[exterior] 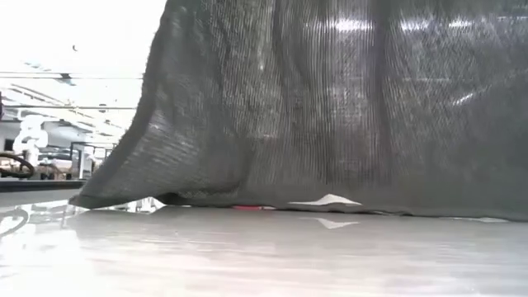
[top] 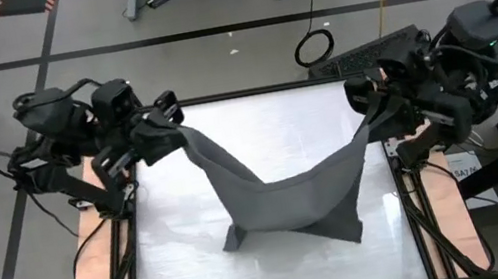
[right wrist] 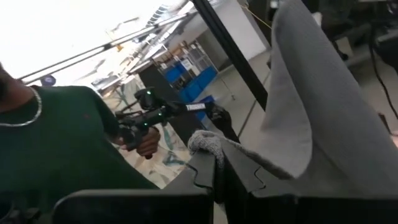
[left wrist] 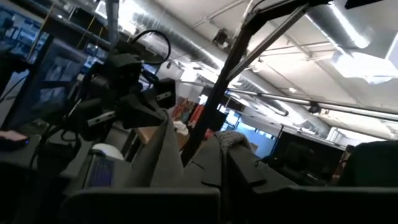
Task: Roll towel into tight, uniform cylinder
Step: Roll the gray towel
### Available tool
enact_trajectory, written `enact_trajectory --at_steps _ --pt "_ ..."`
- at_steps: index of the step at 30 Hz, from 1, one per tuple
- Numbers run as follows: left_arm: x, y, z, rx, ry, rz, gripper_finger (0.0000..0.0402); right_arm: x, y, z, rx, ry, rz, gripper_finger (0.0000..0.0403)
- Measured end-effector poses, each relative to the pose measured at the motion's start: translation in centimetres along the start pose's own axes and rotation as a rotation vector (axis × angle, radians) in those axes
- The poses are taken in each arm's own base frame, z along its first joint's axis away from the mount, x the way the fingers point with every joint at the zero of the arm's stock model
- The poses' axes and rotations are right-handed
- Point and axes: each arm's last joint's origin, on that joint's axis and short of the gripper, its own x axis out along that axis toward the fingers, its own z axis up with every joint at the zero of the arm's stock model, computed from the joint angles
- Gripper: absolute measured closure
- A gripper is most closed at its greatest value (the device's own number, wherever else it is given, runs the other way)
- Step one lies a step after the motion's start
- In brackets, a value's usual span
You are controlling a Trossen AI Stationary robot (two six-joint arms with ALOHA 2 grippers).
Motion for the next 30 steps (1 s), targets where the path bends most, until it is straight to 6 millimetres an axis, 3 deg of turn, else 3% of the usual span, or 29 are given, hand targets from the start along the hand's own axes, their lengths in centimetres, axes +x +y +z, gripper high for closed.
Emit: enact_trajectory --at_steps 7,10,20,30 --pt "-1.1 0.0 0.0 -0.013 -0.003 0.066 0.0401 -0.5 0.0 0.2 -0.003 -0.016 -0.019 0.0399" --pt "-1.8 0.5 0.0 -0.01 0.005 0.202 0.0401 -0.5 -0.6 0.2 -0.023 -0.03 -0.086 0.0399" --pt "-3.7 3.8 -0.7 -0.016 0.099 0.598 0.0401 -1.7 -3.8 -0.5 -0.073 0.054 -0.439 0.0399" --pt "-6.5 8.0 -0.2 0.061 0.209 0.945 0.0401 -3.4 -6.4 0.9 -0.265 0.041 -0.671 0.0399"
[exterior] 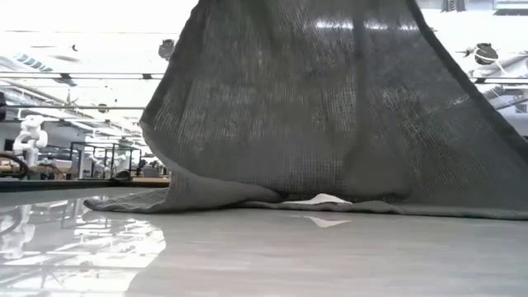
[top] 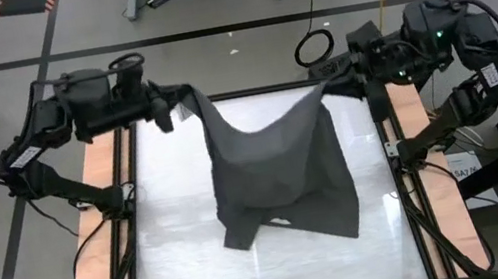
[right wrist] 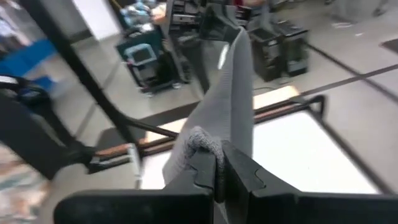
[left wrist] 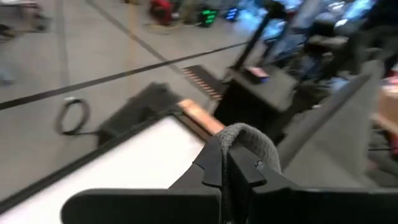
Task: Roll towel into tight, uniform cylinder
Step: Roll the gray towel
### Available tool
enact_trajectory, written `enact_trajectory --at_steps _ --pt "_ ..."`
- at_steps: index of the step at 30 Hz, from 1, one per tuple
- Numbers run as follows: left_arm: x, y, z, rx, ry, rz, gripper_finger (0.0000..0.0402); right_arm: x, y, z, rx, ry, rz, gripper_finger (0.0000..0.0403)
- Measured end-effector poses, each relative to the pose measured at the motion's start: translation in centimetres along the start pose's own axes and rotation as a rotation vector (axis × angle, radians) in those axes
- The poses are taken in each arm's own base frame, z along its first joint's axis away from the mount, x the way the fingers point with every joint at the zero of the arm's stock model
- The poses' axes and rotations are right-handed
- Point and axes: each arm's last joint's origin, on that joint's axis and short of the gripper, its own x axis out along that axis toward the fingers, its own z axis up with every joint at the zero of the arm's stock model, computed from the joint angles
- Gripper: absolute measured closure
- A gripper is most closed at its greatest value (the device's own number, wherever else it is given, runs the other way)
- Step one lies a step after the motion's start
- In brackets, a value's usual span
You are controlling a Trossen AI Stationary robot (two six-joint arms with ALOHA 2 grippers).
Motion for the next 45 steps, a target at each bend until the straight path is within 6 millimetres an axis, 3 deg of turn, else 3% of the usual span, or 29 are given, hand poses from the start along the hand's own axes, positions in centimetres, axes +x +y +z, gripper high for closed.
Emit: enact_trajectory --at_steps 9,20,28,33,39,42,45 --pt "1.3 3.4 0.9 0.076 0.041 0.078 0.0401 2.1 -3.7 0.0 -0.084 0.098 -0.179 0.0399" --pt "6.2 8.6 -1.9 0.047 0.168 0.158 0.0401 3.8 -9.7 -0.4 -0.119 0.249 -0.339 0.0399" --pt "7.9 12.6 -2.7 0.071 0.161 0.257 0.0401 5.7 -15.1 -2.4 -0.071 0.353 -0.361 0.0399" --pt "8.5 15.0 -2.4 0.151 0.089 0.303 0.0401 7.7 -19.2 -3.5 -0.063 0.296 -0.426 0.0399" --pt "8.9 17.6 0.2 0.278 -0.121 0.332 0.0399 8.6 -24.1 -3.4 -0.091 0.061 -0.525 0.0399" --pt "8.7 17.8 1.3 0.298 -0.216 0.293 0.0398 8.5 -25.3 -3.3 -0.046 -0.028 -0.534 0.0399" --pt "8.7 17.9 1.2 0.301 -0.194 0.282 0.0397 8.6 -25.7 -3.8 -0.012 -0.024 -0.482 0.0399"
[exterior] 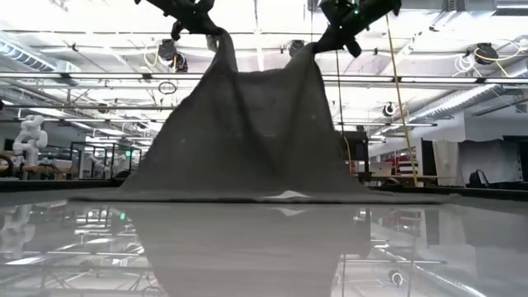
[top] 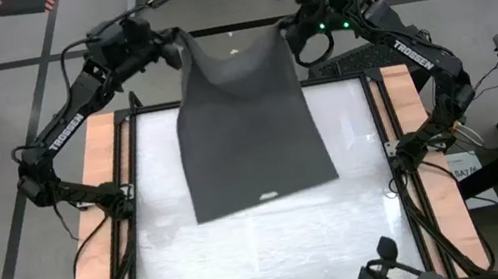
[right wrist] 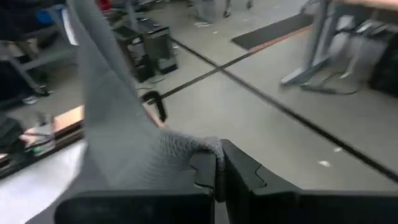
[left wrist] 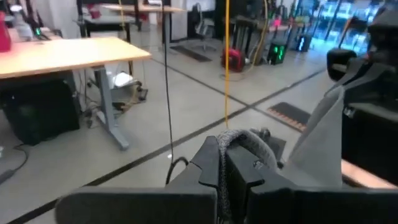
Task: Roll towel into tight, uniform cylinder
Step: Roll the gray towel
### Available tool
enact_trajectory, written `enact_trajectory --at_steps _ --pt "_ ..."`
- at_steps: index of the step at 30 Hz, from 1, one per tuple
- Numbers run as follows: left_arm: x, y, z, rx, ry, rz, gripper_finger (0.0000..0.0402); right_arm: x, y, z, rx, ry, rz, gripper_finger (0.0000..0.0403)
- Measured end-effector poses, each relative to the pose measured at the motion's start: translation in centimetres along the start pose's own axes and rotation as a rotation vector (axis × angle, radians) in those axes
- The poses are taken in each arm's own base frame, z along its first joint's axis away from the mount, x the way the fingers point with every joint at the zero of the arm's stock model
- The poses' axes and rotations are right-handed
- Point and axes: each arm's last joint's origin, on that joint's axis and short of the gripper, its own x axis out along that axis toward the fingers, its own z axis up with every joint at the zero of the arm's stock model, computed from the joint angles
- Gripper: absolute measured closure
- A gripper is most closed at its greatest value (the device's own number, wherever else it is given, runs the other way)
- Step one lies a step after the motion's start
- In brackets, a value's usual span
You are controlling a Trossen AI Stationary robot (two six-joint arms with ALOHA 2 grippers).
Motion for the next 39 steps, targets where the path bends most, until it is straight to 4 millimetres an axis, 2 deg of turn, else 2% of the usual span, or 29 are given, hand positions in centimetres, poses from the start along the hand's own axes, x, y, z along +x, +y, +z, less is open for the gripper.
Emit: enact_trajectory --at_steps 5,10,13,19,26,35,39 --pt "-0.2 0.1 -2.0 0.031 0.206 0.006 0.0397 0.5 0.0 -2.2 0.011 0.156 0.032 0.0399" --pt "-0.7 -0.1 -3.7 0.049 0.391 -0.074 0.0397 1.2 -0.3 -4.6 0.023 0.282 0.033 0.0399" --pt "-1.0 -0.3 -4.3 0.029 0.46 -0.139 0.0397 1.3 -0.3 -5.3 0.041 0.318 0.058 0.0399" --pt "-1.8 -1.3 -5.6 -0.029 0.603 -0.33 0.0397 0.9 0.5 -6.6 0.135 0.433 0.255 0.0399" --pt "-2.8 -2.2 -7.5 0.023 0.787 -0.39 0.0396 0.3 0.9 -8.7 0.114 0.604 0.293 0.0399" --pt "-2.5 -3.3 -12.1 0.01 0.955 -0.432 0.0396 1.5 0.4 -14.3 0.201 0.802 0.298 0.0399" --pt "-2.8 -4.0 -13.3 0.017 1.021 -0.459 0.0396 1.4 0.5 -15.8 0.248 0.88 0.297 0.0399"
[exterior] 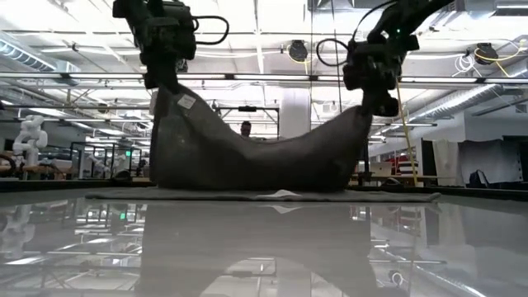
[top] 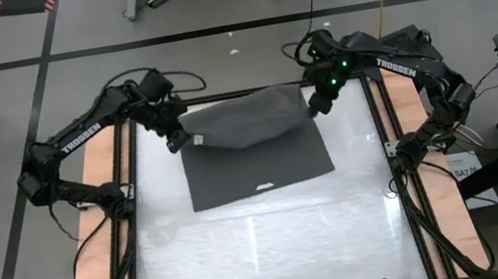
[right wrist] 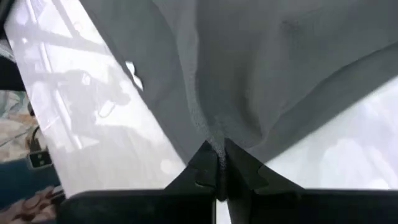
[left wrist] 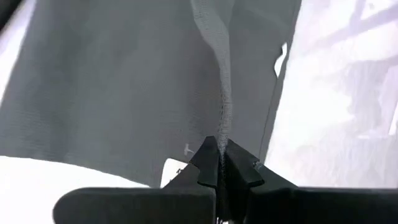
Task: Roll towel into tight, uniform cylinder
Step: Roll the gray towel
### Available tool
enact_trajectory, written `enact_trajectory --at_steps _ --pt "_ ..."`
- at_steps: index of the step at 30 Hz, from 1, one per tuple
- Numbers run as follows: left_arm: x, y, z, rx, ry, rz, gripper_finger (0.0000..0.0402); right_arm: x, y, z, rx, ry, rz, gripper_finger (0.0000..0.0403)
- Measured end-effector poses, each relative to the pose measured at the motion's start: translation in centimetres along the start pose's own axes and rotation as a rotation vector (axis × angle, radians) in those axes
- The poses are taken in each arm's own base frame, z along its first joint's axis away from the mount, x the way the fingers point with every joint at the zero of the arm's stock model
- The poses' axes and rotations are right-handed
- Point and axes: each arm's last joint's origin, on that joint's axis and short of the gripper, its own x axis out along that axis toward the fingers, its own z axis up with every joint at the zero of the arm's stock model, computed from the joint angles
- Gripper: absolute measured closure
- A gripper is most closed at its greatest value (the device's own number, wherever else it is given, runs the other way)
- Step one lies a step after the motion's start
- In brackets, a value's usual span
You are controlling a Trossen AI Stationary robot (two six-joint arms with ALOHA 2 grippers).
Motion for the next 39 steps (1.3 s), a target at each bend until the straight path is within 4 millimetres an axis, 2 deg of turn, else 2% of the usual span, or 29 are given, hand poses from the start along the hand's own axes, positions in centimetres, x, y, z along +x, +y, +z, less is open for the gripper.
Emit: enact_trajectory --at_steps 7,11,16,24,29,35,39 --pt "0.5 -0.9 0.0 0.032 0.02 -0.02 0.0396 0.4 0.5 -0.1 -0.005 0.021 0.006 0.0399" --pt "0.1 -1.2 -0.2 0.016 0.004 -0.019 0.0396 0.2 0.7 0.0 0.007 0.014 0.002 0.0399" --pt "-1.8 -1.9 -0.4 0.025 -0.063 -0.009 0.0396 -1.7 1.8 0.6 -0.029 -0.073 -0.014 0.0399" --pt "-5.2 -2.9 -0.5 0.081 -0.276 0.094 0.0396 -6.5 4.2 2.4 -0.13 -0.355 -0.15 0.0399" --pt "-6.0 -2.3 -0.5 0.044 -0.335 0.206 0.0396 -7.6 4.6 3.3 -0.15 -0.474 -0.205 0.0399" --pt "-6.1 -1.8 -0.5 -0.027 -0.344 0.231 0.0396 -7.5 4.4 3.4 -0.123 -0.483 -0.228 0.0399" --pt "-5.3 -0.5 -0.8 -0.073 -0.335 0.365 0.0396 -7.4 4.2 3.5 -0.143 -0.472 -0.277 0.0399"
